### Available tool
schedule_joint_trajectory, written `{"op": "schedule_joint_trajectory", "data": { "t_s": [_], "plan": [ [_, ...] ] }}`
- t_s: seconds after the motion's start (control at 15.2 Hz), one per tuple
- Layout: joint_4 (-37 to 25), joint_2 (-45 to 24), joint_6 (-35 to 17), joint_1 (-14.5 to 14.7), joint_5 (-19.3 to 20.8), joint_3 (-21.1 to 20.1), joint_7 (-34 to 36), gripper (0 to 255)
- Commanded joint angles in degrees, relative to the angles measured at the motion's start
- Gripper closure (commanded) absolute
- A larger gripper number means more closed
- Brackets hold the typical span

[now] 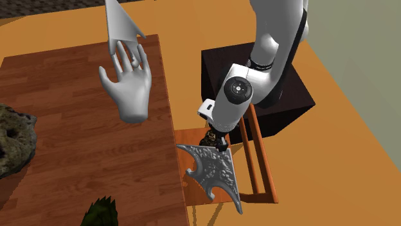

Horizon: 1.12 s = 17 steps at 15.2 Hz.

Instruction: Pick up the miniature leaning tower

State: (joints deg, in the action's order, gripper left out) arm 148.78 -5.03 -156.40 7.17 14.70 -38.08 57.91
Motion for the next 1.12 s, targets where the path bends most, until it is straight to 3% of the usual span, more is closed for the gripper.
{"op": "schedule_joint_trajectory", "data": {
  "t_s": [0.0, 0.07, 0.66, 1.06],
  "plan": [
    [-0.03, -1.14, -0.53, 0.11, 1.41, 0.54, 1.03, 0],
    [0.01, -1.24, -0.63, 0.16, 1.63, 0.59, 1.24, 255],
    [-0.03, -1.14, -0.53, 0.10, 1.41, 0.54, 1.03, 255],
    [0.09, 5.31, 3.87, -0.79, -9.39, -2.12, -6.92, 255]
  ]
}}
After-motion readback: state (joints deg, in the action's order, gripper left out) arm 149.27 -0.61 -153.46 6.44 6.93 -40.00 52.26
